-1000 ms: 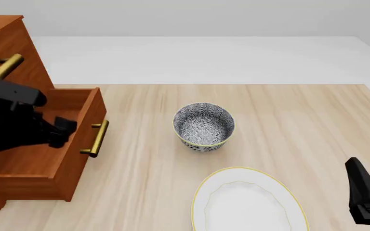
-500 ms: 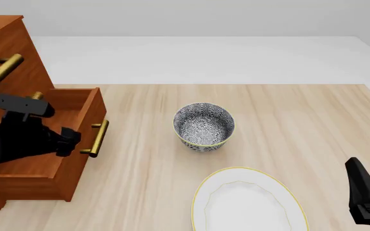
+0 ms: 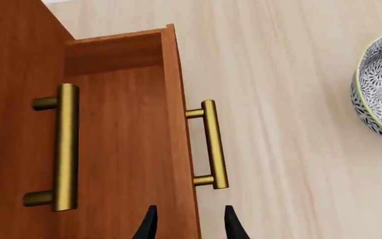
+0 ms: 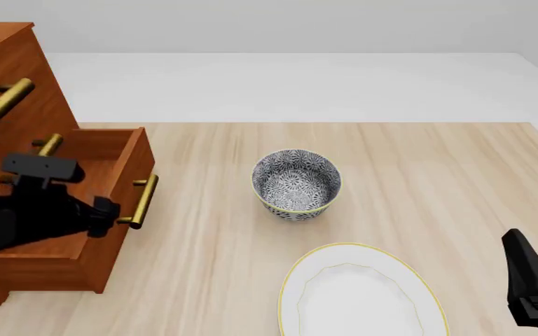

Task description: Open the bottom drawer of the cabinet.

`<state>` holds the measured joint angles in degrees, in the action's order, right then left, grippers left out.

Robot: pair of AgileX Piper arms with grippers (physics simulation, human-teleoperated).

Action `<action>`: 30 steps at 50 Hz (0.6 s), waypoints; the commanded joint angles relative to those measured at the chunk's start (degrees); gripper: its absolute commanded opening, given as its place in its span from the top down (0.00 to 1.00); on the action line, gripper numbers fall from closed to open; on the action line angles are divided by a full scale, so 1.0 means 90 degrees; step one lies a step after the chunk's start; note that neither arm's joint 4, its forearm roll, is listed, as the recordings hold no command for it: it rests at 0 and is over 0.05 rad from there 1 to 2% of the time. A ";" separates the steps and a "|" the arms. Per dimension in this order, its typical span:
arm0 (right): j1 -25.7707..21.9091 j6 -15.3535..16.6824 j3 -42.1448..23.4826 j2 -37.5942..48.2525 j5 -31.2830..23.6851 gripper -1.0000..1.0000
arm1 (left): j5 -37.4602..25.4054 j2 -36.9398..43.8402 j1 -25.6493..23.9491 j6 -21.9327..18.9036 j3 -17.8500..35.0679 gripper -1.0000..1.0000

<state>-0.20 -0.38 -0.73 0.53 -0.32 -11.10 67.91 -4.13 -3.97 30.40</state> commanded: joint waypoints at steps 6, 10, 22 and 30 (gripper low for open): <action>-0.0001 -0.0001 0.0000 0.0001 0.0000 0.00 | 0.0313 0.0326 -0.0047 0.0137 -0.0175 0.00; -0.0001 0.0000 0.0000 0.0000 0.0000 0.00 | 0.0399 0.0403 -0.0040 0.0148 -0.0218 0.00; 0.0000 -0.0002 0.0000 -0.0001 0.0000 0.00 | 0.0597 0.0660 0.0000 0.0200 -0.0290 0.00; 0.0000 0.0000 0.0000 0.0002 0.0000 0.00 | 0.0756 0.0830 0.0039 0.0255 -0.0369 0.00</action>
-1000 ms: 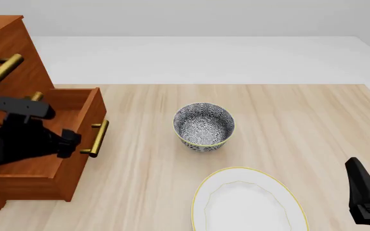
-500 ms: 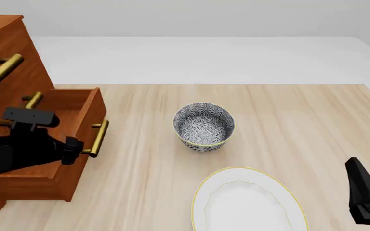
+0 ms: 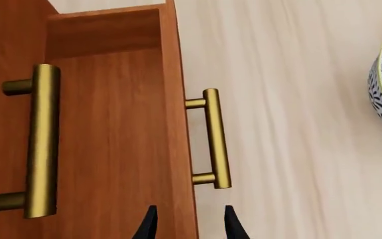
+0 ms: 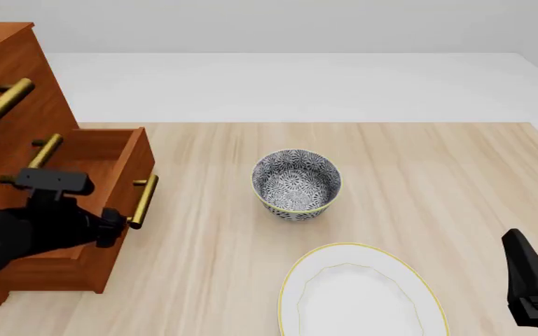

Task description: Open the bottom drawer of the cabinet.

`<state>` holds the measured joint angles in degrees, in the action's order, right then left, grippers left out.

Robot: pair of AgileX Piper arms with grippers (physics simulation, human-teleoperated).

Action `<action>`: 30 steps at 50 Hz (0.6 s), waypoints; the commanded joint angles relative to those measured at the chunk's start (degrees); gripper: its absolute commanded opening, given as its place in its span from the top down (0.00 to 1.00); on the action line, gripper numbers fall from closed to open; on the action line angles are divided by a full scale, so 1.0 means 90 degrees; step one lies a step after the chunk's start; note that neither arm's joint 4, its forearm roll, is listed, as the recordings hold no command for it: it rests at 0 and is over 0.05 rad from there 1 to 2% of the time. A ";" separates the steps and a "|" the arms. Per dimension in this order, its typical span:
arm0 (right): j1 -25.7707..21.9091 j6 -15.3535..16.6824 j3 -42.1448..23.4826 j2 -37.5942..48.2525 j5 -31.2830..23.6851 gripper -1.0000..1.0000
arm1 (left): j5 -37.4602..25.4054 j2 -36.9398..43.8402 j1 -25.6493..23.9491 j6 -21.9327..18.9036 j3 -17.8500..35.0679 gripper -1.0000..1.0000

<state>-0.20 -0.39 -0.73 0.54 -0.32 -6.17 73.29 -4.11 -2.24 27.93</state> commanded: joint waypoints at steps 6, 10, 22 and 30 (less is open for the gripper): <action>0.0000 0.0001 0.0000 -0.0001 0.0000 0.00 | 0.0352 0.0402 0.0066 0.0090 -0.0148 0.00; 0.0000 0.0001 0.0000 -0.0001 0.0000 0.00 | 0.0364 0.0464 0.0032 0.0127 -0.0134 0.00; 0.0000 0.0000 0.0000 0.0000 0.0000 0.00 | 0.0570 0.0791 -0.0600 0.0498 -0.0143 0.00; -0.0001 0.0000 0.0000 -0.0001 0.0000 0.00 | 0.0678 0.1017 -0.0917 0.0691 -0.0048 0.00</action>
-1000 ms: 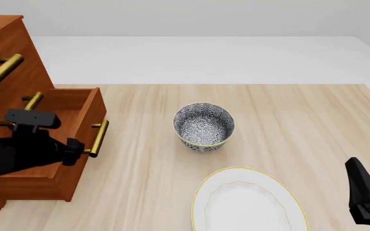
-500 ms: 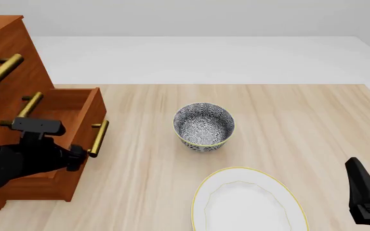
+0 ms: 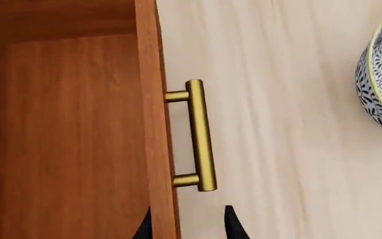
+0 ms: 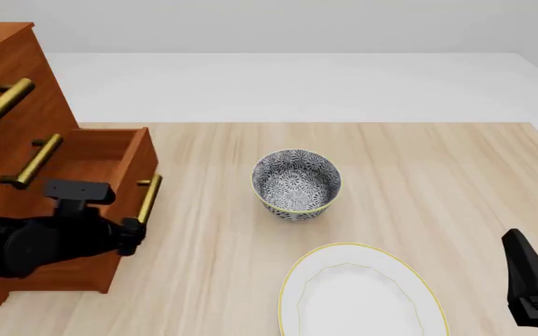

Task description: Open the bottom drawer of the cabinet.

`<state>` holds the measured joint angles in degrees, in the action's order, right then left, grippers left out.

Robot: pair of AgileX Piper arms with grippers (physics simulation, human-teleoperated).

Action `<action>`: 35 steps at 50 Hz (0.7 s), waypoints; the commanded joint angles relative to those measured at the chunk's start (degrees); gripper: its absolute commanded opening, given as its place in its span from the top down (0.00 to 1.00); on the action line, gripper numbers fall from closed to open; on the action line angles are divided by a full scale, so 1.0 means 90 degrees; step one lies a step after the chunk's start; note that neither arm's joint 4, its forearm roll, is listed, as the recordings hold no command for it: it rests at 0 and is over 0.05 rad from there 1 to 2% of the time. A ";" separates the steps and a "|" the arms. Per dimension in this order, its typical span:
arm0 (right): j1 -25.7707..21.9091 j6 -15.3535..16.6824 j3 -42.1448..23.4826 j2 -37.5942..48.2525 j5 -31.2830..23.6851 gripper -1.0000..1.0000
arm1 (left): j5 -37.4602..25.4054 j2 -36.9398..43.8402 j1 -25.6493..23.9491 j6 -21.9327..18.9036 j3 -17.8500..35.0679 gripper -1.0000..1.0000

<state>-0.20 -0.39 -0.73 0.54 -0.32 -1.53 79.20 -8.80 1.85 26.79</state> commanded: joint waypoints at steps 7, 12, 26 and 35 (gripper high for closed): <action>-0.0001 0.0000 0.0000 0.0000 0.0000 0.00 | 0.0138 0.0426 -0.0583 0.0270 0.0200 0.00; 0.0000 -0.0001 0.0000 0.0000 0.0000 0.00 | 0.0146 0.0509 -0.0711 0.0307 0.0284 0.00; 0.0001 -0.0001 0.0000 0.0000 0.0000 0.00 | 0.0119 0.0593 -0.1105 0.0418 0.0491 0.00; 0.0001 -0.0001 0.0000 -0.0001 0.0000 0.00 | 0.0168 0.0672 -0.1368 0.0532 0.0561 0.00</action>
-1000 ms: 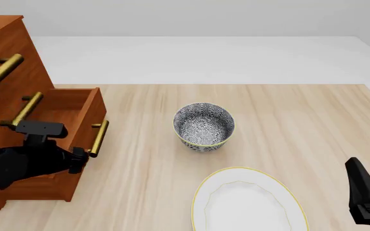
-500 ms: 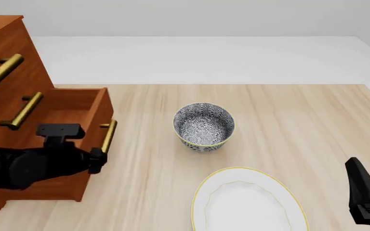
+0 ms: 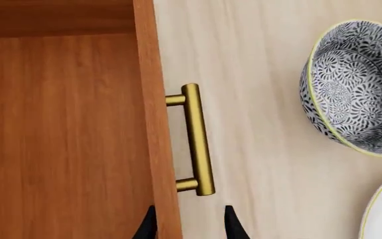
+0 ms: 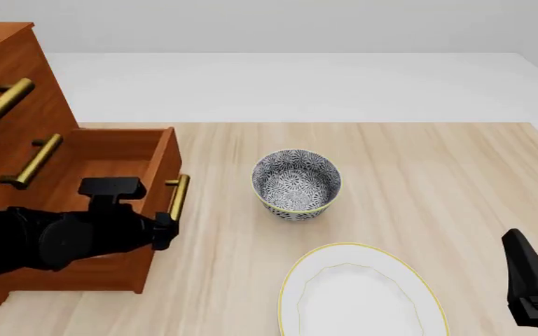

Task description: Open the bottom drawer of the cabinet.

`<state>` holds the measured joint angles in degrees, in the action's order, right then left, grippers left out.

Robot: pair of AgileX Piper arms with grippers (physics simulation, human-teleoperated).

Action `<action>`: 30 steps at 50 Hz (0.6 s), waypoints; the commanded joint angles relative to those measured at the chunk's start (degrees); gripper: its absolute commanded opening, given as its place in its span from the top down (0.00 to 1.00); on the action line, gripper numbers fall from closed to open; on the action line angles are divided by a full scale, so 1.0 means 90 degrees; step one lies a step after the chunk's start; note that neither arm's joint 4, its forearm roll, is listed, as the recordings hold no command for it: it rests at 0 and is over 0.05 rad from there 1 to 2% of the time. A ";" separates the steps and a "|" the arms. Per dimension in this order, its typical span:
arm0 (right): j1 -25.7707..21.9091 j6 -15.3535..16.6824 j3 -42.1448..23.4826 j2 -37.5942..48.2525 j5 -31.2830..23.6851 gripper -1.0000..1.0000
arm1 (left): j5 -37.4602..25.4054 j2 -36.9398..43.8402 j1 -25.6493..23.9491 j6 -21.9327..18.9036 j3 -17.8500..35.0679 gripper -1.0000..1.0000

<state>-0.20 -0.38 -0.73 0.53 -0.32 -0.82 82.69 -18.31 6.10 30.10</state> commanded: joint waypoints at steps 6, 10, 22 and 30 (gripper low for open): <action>0.0001 0.0001 0.0000 0.0000 0.0000 0.00 | 0.0138 0.0357 -0.0503 0.0166 0.0219 0.00; -0.0001 0.0000 0.0000 0.0002 0.0000 0.00 | 0.0172 0.0404 -0.0597 0.0219 0.0240 0.00; 0.0001 -0.0001 0.0000 0.0000 0.0000 0.00 | 0.0155 0.0398 -0.0778 0.0306 0.0300 0.00; -0.0001 0.0000 0.0000 -0.0001 0.0000 0.00 | 0.0137 0.0341 -0.0712 0.0242 0.0276 0.00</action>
<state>-0.20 -0.39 -0.73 0.53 -0.32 -0.54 83.50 -20.22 9.02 30.85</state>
